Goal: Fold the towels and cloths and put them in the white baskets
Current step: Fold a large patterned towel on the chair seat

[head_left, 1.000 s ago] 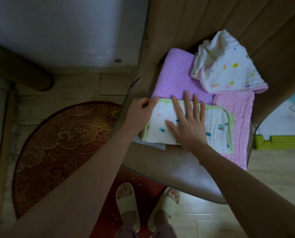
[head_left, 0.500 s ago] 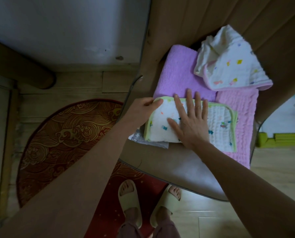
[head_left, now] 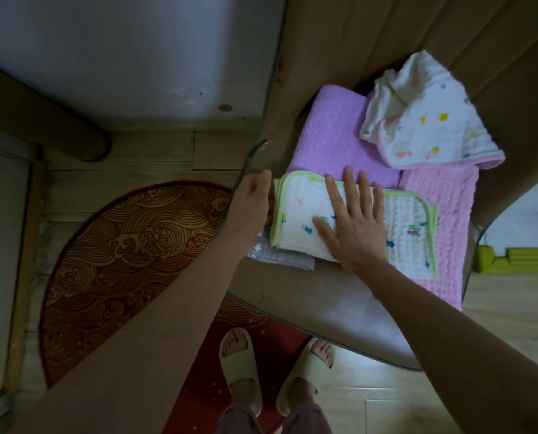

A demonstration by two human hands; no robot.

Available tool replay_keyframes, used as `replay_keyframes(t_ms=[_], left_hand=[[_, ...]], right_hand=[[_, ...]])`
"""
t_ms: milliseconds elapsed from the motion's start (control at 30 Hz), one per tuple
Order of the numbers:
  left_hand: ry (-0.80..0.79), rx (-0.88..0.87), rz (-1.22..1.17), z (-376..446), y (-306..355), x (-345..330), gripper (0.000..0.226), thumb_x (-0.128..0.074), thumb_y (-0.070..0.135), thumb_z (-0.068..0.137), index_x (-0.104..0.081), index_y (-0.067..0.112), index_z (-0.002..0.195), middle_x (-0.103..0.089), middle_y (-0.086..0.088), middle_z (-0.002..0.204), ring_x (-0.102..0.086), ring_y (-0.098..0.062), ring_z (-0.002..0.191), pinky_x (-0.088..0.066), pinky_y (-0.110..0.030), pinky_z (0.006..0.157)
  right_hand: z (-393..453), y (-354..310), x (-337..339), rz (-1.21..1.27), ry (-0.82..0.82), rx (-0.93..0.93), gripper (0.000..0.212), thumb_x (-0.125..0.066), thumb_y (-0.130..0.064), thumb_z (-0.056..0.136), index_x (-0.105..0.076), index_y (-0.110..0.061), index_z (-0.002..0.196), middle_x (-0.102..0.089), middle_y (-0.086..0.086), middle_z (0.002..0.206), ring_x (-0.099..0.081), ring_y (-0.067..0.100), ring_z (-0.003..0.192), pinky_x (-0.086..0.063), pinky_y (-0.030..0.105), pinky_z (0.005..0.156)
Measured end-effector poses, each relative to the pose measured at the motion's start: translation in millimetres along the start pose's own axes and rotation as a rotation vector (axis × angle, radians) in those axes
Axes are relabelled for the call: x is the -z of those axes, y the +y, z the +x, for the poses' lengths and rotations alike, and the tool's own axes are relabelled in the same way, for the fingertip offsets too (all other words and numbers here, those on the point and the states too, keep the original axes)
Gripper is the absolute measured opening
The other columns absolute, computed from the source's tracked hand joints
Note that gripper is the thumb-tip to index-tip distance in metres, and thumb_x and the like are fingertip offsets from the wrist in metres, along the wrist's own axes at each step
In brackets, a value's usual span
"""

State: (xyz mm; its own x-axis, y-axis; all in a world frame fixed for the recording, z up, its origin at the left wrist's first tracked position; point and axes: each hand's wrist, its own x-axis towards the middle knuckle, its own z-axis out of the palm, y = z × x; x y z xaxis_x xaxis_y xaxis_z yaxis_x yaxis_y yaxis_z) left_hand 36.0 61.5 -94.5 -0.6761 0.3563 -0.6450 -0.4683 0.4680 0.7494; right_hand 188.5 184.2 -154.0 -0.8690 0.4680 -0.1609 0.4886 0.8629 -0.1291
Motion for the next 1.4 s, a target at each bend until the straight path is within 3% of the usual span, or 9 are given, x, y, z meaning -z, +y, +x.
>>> replay_keyframes(t_ms=[133,233,433,667,833,933,1033,1233,1400], left_hand=[[-0.064,0.006,0.143,-5,-10,8,0.039,-0.053,0.037,0.097,-0.067,0.002,0.09,-0.071,-0.015,0.094,-0.068,-0.028,0.089,-0.056,-0.044,0.086],[-0.08,-0.112,0.252,-5,-6,7,0.028,-0.057,0.027,0.096,-0.069,0.001,0.096,-0.066,-0.002,0.079,-0.06,-0.014,0.075,-0.049,-0.028,0.069],[0.007,-0.166,0.047,-1,-7,-1,0.01,-0.053,0.016,0.097,-0.061,0.01,0.095,-0.06,0.0,0.086,-0.053,-0.007,0.077,-0.043,-0.026,0.072],[-0.014,-0.105,0.467,-15,-14,-20,0.054,-0.032,0.059,0.097,-0.048,0.012,0.121,-0.055,0.0,0.104,-0.055,-0.018,0.096,-0.043,-0.033,0.082],[0.067,-0.417,0.539,-15,-24,-21,0.032,-0.033,0.038,0.103,-0.042,0.008,0.104,-0.061,-0.013,0.089,-0.061,-0.023,0.079,-0.047,-0.035,0.066],[0.048,-0.476,0.474,-11,-27,-16,0.021,-0.034,0.03,0.104,-0.038,0.01,0.098,-0.057,-0.009,0.08,-0.057,-0.017,0.068,-0.039,-0.018,0.051],[0.062,-0.506,0.493,-12,-29,-13,0.016,-0.038,0.025,0.104,-0.038,0.011,0.098,-0.054,-0.007,0.081,-0.054,-0.018,0.07,-0.033,-0.024,0.055],[0.059,-0.342,0.524,3,-19,-4,0.029,-0.046,0.042,0.099,-0.048,0.013,0.097,-0.051,0.004,0.076,-0.054,-0.022,0.08,-0.043,-0.035,0.07],[0.068,-0.309,0.53,5,7,-24,0.031,-0.051,0.044,0.096,-0.053,0.013,0.093,-0.054,0.006,0.073,-0.054,-0.014,0.069,-0.037,-0.027,0.061]], right_hand=[[0,0,-1,-0.003,0.005,-0.006,0.072,-0.014,-0.063,0.096,-0.007,-0.023,0.156,0.001,0.01,0.163,0.005,0.031,0.15,-0.002,0.052,0.12],[1,-1,-2,-0.01,0.004,-0.003,0.073,-0.012,-0.063,0.096,-0.005,-0.023,0.156,0.003,0.009,0.163,0.006,0.031,0.149,0.0,0.051,0.12],[1,-1,-3,-0.018,0.018,0.005,0.073,-0.013,-0.062,0.096,-0.003,-0.022,0.156,0.003,0.011,0.163,0.006,0.031,0.149,0.0,0.051,0.12],[1,-1,-5,-0.016,0.034,0.008,0.073,-0.011,-0.063,0.095,-0.001,-0.023,0.156,0.005,0.01,0.163,0.008,0.031,0.149,0.0,0.051,0.12],[1,-3,-6,-0.009,0.056,0.011,0.072,-0.011,-0.062,0.096,-0.002,-0.023,0.156,0.005,0.01,0.163,0.007,0.03,0.149,-0.001,0.052,0.12],[1,-3,-7,-0.015,0.042,0.007,0.072,-0.008,-0.063,0.096,0.002,-0.025,0.156,0.006,0.009,0.163,0.008,0.03,0.149,-0.001,0.051,0.12],[0,-7,-4,0.025,0.027,0.011,0.07,-0.009,-0.063,0.096,0.0,-0.027,0.155,0.003,0.009,0.163,0.006,0.029,0.15,-0.002,0.05,0.12],[22,25,41,0.229,0.359,-0.084,0.071,-0.047,-0.047,0.091,-0.03,-0.011,0.15,-0.025,0.019,0.157,-0.023,0.033,0.145,-0.021,0.044,0.114],[74,43,76,0.205,0.406,-0.412,0.089,-0.062,-0.053,0.082,-0.022,-0.016,0.153,-0.014,0.018,0.16,-0.016,0.036,0.147,-0.036,0.046,0.104]])
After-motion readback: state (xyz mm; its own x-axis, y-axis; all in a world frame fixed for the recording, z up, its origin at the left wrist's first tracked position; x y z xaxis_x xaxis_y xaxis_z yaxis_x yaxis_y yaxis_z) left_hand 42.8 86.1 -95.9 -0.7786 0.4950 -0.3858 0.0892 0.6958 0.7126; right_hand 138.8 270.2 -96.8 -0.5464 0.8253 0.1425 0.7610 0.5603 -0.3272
